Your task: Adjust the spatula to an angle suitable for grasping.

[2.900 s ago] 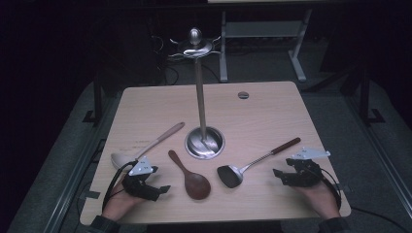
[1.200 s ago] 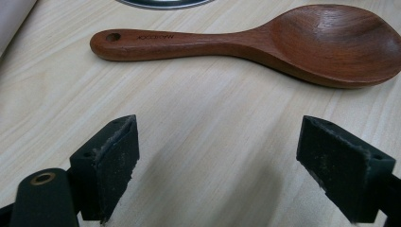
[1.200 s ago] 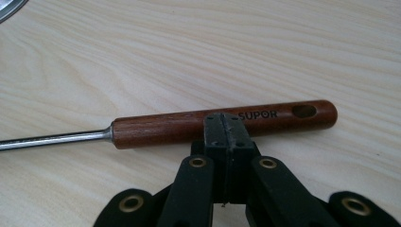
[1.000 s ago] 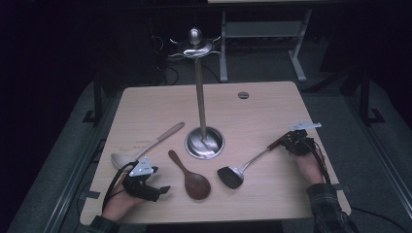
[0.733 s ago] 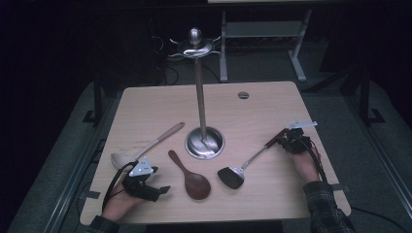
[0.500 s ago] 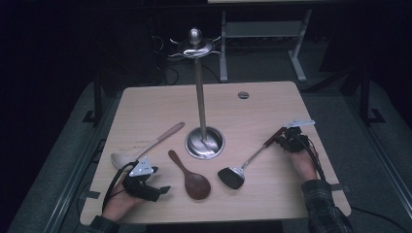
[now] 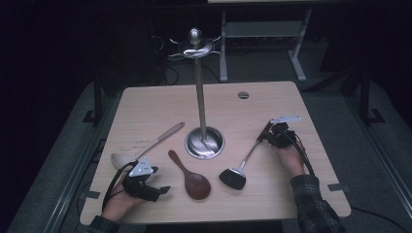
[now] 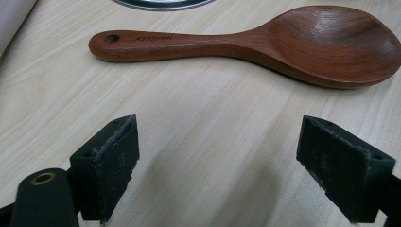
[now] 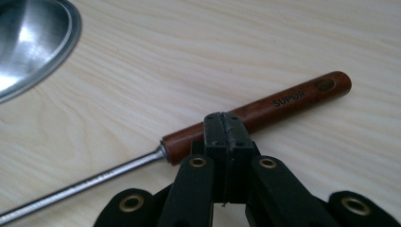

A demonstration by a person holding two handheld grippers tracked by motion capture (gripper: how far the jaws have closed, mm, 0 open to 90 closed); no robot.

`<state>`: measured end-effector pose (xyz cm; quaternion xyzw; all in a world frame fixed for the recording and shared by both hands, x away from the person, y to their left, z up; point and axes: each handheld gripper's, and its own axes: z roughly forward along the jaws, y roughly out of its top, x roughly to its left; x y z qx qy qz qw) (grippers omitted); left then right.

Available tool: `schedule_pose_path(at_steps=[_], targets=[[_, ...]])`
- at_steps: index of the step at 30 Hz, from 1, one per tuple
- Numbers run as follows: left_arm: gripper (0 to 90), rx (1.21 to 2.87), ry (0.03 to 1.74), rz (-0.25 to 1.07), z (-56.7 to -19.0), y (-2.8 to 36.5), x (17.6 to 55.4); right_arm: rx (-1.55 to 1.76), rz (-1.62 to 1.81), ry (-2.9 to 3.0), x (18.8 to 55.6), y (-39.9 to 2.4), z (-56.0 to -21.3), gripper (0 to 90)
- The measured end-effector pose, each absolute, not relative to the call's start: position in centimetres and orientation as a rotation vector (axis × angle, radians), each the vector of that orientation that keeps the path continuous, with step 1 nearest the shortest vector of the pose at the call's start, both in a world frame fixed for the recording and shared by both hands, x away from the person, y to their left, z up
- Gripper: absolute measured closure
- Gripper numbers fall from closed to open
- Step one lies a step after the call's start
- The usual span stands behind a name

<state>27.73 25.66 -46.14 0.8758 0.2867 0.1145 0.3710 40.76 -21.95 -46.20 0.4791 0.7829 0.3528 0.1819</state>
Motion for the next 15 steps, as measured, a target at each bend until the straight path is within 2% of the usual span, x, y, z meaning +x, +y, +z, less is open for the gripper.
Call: schedule_pose_path(at_steps=[15], targets=[[13.6, 2.245, 0.737, 0.29, -46.2, 25.7, 27.7, 1.28, 1.028, 2.269, 41.7, -18.3, -46.4, 89.9]])
